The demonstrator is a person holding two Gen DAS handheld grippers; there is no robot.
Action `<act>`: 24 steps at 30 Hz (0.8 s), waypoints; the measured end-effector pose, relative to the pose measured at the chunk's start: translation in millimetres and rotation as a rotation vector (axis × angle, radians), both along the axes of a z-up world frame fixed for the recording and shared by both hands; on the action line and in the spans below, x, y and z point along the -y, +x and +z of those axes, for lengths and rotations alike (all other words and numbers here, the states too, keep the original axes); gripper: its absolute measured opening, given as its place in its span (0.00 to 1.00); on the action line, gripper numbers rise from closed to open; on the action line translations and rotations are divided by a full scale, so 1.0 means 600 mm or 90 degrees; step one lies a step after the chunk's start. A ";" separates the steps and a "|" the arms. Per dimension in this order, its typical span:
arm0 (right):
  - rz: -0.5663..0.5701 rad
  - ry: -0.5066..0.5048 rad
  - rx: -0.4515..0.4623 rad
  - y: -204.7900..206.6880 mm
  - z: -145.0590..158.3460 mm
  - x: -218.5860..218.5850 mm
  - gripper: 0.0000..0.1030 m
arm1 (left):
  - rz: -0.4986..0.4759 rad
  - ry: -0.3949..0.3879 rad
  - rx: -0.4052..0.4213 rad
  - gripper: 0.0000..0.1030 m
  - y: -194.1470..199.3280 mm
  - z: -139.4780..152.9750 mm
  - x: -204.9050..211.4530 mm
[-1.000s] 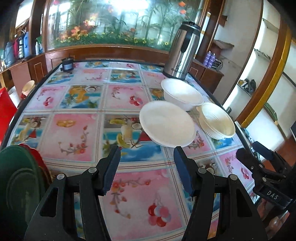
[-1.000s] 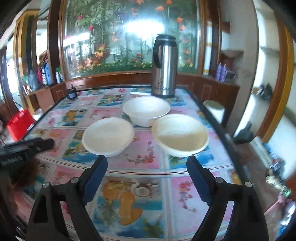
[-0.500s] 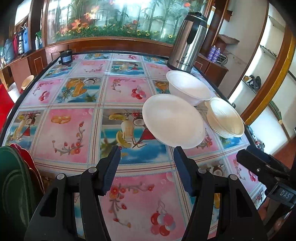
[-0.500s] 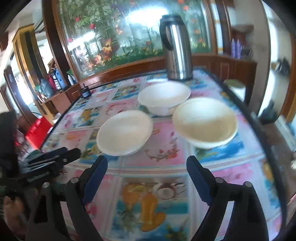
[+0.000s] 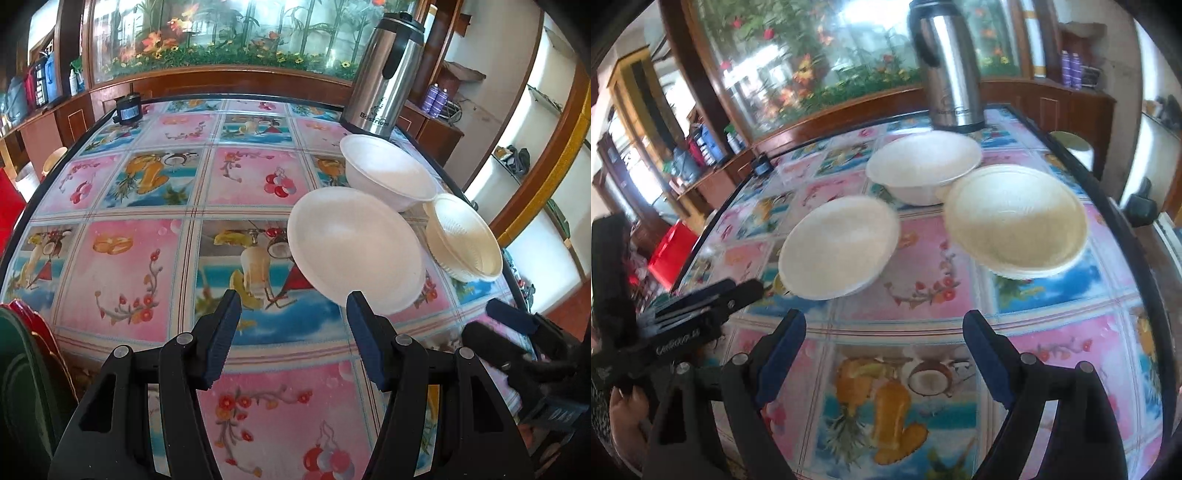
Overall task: Organize plates and bowls
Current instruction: 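Move both tools to the white paper plates near the silver thermos, then close both tools on the rim of a white paper plate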
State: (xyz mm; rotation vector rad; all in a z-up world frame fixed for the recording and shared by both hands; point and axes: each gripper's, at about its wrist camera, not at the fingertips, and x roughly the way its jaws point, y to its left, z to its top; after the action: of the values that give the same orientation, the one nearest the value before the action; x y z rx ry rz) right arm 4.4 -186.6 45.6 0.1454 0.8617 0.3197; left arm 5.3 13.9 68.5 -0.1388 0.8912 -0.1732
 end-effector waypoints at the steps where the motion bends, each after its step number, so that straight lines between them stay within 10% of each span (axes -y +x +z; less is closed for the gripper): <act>1: 0.007 -0.007 -0.005 0.006 -0.002 -0.007 0.79 | 0.003 0.000 0.000 0.58 0.004 0.000 -0.001; 24: 0.018 0.012 -0.101 0.142 -0.038 -0.024 0.40 | 0.033 0.010 -0.084 0.58 0.118 -0.042 0.006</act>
State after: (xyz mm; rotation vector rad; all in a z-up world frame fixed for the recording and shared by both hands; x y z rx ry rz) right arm 89.7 -172.4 22.8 0.1773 1.0189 0.3462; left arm 76.4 10.2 43.5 -0.1606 1.0187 -0.1095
